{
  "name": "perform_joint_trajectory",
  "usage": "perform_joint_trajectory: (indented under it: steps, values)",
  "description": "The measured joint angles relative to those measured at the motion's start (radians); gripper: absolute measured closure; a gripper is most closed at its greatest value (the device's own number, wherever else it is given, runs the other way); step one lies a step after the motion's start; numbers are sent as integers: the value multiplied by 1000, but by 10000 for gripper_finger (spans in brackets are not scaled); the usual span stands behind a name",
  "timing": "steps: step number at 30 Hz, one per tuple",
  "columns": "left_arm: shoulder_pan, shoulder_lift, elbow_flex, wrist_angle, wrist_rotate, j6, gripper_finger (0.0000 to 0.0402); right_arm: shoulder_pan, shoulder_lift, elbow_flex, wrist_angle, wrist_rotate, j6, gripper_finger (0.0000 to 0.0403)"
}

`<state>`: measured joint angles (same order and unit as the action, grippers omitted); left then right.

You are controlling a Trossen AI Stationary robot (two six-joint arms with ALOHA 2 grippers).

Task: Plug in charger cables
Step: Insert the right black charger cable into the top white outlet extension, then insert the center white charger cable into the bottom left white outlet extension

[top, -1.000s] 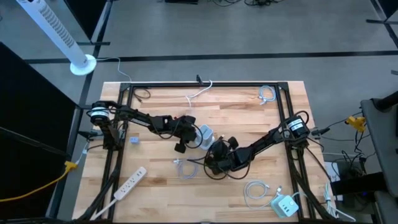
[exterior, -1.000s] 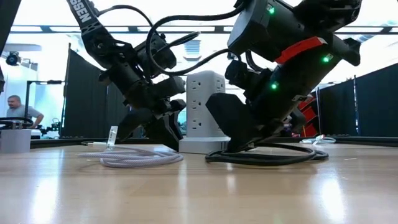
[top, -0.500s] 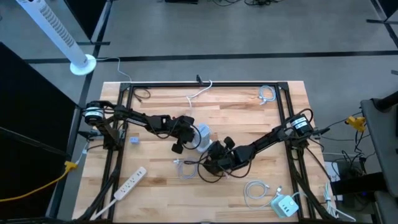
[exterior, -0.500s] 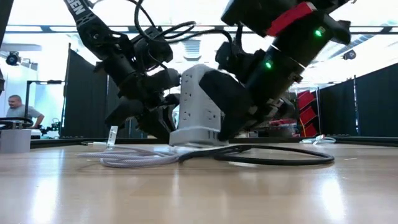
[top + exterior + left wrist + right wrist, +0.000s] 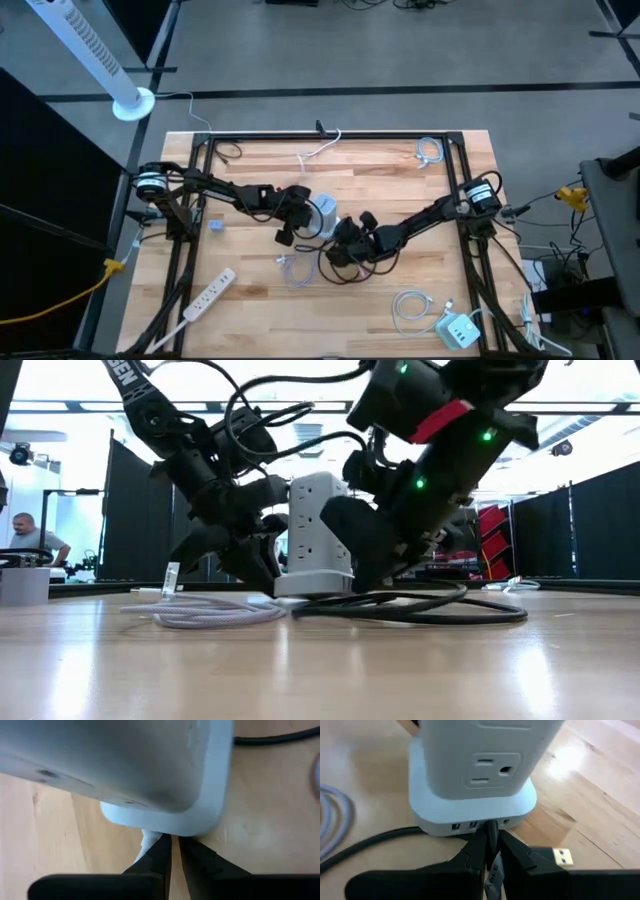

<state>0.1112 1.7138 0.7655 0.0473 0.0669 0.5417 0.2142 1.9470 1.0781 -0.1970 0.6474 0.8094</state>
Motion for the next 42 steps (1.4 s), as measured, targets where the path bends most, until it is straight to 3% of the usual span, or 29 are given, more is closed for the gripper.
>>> perform_joint_trajectory:
  steps: [7, 16, 25, 30, 35, 42]
  values:
    - [-1, -40, 4, -100, -142, 86, 372, -44, 15, 0, 47, -52, -144, 380]
    - [2, -169, 5, -178, -173, -19, 372, -48, 12, 0, 40, -71, -380, 377]
    - [3, -200, -12, -295, -187, -158, 372, -36, -55, 6, -119, -119, -420, 222]
    - [3, -200, -80, -266, -187, -280, 372, -34, -138, -1, -234, -190, -398, 162]
    - [-5, -201, -143, -206, -109, -486, 372, -32, -174, -58, -273, -259, -401, 138]
    - [-47, -204, -174, -89, -81, -693, 372, -29, -174, -120, -299, -280, -363, 150]
